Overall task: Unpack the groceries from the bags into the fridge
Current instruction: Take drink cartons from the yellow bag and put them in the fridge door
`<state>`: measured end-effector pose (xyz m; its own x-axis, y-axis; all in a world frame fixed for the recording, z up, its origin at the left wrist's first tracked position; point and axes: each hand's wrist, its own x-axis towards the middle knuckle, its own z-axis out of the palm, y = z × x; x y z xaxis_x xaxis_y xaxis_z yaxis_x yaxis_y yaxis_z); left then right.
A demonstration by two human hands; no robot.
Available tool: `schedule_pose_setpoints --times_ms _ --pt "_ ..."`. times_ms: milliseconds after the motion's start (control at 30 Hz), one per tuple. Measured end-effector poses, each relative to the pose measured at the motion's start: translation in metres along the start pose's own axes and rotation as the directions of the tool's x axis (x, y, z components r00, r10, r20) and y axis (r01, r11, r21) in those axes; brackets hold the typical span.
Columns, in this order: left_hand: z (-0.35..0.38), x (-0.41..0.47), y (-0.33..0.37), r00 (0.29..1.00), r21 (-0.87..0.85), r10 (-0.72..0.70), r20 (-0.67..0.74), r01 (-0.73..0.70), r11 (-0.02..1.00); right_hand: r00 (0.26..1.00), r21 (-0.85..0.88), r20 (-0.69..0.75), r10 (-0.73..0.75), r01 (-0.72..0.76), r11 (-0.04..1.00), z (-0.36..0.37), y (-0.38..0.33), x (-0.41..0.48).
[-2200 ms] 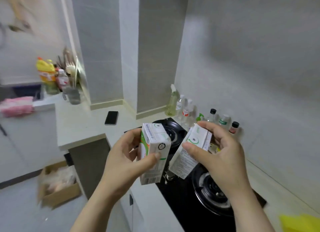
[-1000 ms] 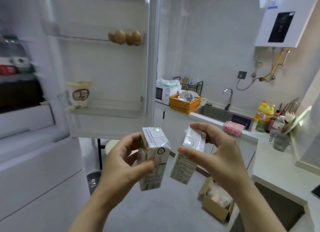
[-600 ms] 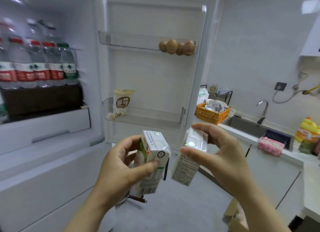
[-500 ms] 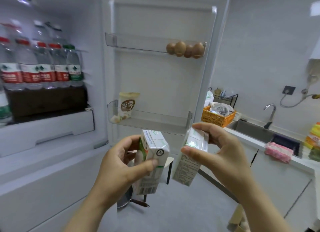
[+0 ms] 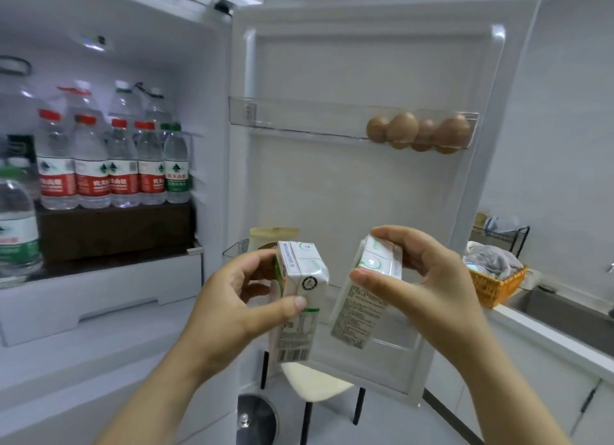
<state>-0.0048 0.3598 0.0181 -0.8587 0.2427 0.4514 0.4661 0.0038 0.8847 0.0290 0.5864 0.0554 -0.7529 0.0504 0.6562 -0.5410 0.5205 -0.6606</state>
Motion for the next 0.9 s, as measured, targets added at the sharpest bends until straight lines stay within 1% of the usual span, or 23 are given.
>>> schedule_pose_setpoints --times_ms 133,267,533,700,833,900 --pt "-0.005 0.039 -0.008 0.999 -0.02 0.034 0.007 -0.034 0.999 1.0 0.033 0.008 -0.016 0.016 0.999 0.006 0.023 0.034" --pt "-0.013 0.075 -0.016 0.999 -0.032 0.028 0.022 -0.028 0.999 1.0 0.051 -0.004 -0.012 0.012 0.999 0.013 0.041 0.058" --pt "-0.037 0.155 -0.042 0.997 0.094 0.017 0.076 -0.024 0.995 0.996 0.041 -0.09 0.016 -0.013 0.999 0.03 0.059 0.091" --pt "-0.045 0.189 -0.059 0.986 0.122 -0.001 0.169 -0.02 0.992 0.99 0.004 -0.131 0.058 -0.057 0.998 0.042 0.063 0.101" --pt "-0.05 0.205 -0.066 0.956 0.19 -0.011 0.294 -0.047 0.981 0.985 -0.019 -0.134 0.112 -0.116 0.993 0.054 0.066 0.107" --pt "-0.056 0.211 -0.069 0.943 0.21 -0.025 0.332 -0.048 0.976 0.98 -0.034 -0.142 0.137 -0.143 0.989 0.061 0.067 0.108"
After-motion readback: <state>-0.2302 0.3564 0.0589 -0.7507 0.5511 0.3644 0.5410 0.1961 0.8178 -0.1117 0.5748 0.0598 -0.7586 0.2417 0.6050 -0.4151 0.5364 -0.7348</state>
